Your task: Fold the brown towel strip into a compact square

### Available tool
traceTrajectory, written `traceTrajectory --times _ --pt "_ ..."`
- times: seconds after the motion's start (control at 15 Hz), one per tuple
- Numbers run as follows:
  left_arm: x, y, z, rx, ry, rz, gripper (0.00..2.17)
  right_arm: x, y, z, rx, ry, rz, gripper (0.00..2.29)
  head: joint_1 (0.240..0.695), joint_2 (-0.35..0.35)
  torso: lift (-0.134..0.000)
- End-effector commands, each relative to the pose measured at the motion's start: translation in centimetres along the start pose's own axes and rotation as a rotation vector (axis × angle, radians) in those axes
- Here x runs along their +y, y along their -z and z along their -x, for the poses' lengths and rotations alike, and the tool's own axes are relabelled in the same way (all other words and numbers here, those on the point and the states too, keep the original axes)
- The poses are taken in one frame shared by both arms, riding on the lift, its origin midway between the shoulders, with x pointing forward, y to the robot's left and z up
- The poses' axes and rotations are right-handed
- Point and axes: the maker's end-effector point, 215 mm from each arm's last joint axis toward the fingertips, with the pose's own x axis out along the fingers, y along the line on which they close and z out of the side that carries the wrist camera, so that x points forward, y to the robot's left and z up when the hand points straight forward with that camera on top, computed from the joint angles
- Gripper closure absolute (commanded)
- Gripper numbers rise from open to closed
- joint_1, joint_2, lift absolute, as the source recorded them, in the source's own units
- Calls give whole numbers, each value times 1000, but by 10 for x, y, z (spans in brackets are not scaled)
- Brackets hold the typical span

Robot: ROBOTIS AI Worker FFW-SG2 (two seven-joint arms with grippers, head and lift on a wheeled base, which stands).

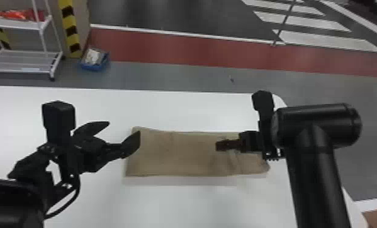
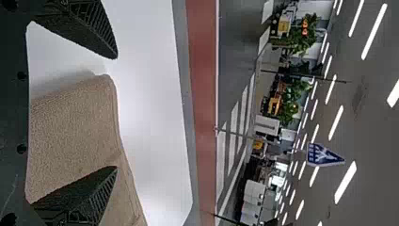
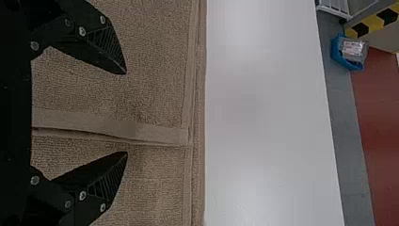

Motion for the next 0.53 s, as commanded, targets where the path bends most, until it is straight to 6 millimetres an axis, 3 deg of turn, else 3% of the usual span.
traceTrajectory --times 0.0,0.33,0.47 --pt "4 1 2 1 -4 5 43 3 4 -4 22 0 2 323 695 -214 -124" --pt "5 4 2 1 -4 9 43 0 1 -3 19 9 2 323 695 -203 -124" --pt "5 4 2 1 -4 9 43 -3 4 -6 30 14 -4 471 695 -204 -124"
